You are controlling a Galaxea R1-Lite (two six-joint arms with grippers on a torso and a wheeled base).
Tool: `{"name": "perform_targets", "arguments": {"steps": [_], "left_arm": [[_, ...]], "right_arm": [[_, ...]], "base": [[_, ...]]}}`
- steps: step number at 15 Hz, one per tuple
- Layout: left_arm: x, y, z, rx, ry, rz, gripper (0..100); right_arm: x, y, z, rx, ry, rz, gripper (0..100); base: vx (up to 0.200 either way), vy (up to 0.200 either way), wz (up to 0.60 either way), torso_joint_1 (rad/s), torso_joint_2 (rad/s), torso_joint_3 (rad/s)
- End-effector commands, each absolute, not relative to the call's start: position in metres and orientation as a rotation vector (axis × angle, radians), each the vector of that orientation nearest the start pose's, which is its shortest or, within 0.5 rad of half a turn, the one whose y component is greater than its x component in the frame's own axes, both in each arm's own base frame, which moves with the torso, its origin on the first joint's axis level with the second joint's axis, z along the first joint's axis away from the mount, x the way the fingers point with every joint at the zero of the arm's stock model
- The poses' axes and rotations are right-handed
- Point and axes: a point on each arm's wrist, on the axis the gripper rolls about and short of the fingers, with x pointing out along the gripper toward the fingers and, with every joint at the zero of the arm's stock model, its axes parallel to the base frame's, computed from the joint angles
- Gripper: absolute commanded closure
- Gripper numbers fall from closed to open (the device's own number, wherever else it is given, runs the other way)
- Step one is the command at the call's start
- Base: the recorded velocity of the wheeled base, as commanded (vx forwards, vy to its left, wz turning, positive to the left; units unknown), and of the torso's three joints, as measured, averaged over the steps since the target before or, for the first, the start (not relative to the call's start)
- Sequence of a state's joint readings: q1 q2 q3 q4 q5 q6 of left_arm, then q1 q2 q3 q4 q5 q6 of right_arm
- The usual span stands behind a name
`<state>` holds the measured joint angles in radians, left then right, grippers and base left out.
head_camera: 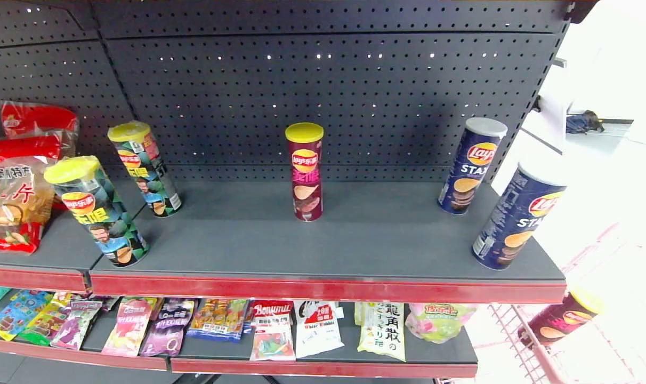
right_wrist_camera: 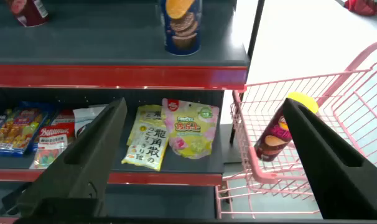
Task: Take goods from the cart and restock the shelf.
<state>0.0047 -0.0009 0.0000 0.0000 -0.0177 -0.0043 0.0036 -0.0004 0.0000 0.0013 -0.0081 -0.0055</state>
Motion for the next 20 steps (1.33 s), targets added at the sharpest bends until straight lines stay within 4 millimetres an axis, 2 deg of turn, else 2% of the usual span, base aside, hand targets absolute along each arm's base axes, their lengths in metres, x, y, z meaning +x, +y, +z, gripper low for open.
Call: {"name": "perform_targets", "arguments": {"steps": [1, 8, 11, 20], "left_arm": [[-0.0228, -0.0005, 0.0755, -0.005, 0.0, -0.014, 0], [-0.0228, -0.0005, 0.0755, -0.005, 0.0, -0.014, 0], [-0.0228, -0.0005, 0.0755, -0.005, 0.0, -0.012, 0], [-0.0228, -0.0005, 0.0755, -0.005, 0.0, -0.012, 0]], "right_arm": [[-0.0228, -0.0003, 0.0753, -0.006, 0.002, -0.003, 0], [-0.0228, -0.0002, 0.0755, -0.006, 0.0, -0.002, 0], [-0.0228, -0.0002, 0.0755, -0.006, 0.0, -0.002, 0], [-0.0228, -0.0002, 0.0755, -0.005, 0.0, -0.003, 0]], "base": [[0.0, -0.2, 0.0, 0.007, 0.0, 0.002], [0.0, -0.2, 0.0, 0.0, 0.0, 0.002], [0.0, 0.0, 0.0, 0.0, 0.0, 0.0], [0.0, 0.0, -0.6, 0.003, 0.0, 0.002]]}}
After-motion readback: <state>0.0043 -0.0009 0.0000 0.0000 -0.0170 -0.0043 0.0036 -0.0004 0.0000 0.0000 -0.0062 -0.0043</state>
